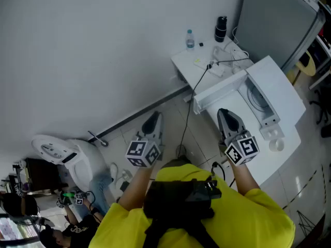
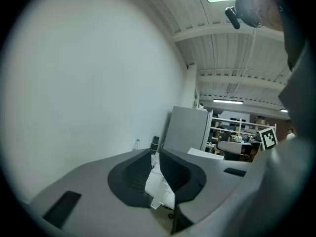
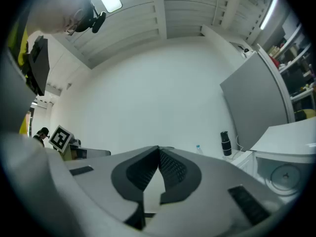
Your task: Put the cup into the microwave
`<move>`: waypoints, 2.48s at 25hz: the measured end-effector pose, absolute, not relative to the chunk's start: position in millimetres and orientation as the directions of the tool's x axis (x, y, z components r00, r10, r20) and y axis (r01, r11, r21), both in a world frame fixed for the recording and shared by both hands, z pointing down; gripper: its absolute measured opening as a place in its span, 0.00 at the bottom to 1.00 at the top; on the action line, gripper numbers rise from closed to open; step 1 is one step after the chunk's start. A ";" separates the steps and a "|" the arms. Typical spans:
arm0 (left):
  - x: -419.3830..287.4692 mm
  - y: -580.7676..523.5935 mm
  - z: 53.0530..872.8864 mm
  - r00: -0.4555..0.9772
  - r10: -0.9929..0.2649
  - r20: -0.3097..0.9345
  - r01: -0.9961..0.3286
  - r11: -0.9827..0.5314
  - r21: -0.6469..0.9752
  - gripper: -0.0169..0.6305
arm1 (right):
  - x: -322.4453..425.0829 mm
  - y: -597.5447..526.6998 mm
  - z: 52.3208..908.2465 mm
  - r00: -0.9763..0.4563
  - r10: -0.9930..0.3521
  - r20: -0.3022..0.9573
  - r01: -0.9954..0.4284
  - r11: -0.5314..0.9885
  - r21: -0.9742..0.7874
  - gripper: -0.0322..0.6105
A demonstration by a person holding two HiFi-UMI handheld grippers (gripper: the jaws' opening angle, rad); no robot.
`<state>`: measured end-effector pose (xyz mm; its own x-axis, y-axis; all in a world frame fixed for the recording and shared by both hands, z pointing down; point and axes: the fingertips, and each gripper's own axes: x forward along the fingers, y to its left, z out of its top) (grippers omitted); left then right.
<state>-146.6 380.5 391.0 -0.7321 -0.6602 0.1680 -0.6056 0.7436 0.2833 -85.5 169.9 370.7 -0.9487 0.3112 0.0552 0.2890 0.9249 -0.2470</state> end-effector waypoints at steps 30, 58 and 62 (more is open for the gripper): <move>-103.0 -17.9 447.7 0.202 -0.940 0.275 -0.947 -0.116 0.300 0.08 | 143.5 -120.2 524.7 -0.524 -0.771 0.362 -0.847 0.515 -0.131 0.57; -104.2 -128.8 554.8 0.251 -0.866 0.433 -0.940 -0.111 0.323 0.08 | 164.3 -297.8 742.5 -0.376 -0.768 0.518 -0.900 0.436 -0.008 0.77; -108.4 -126.3 562.0 0.240 -0.870 0.431 -0.938 -0.094 0.333 0.08 | 165.1 -237.1 697.6 -0.440 -0.744 0.503 -0.874 0.484 -0.049 0.77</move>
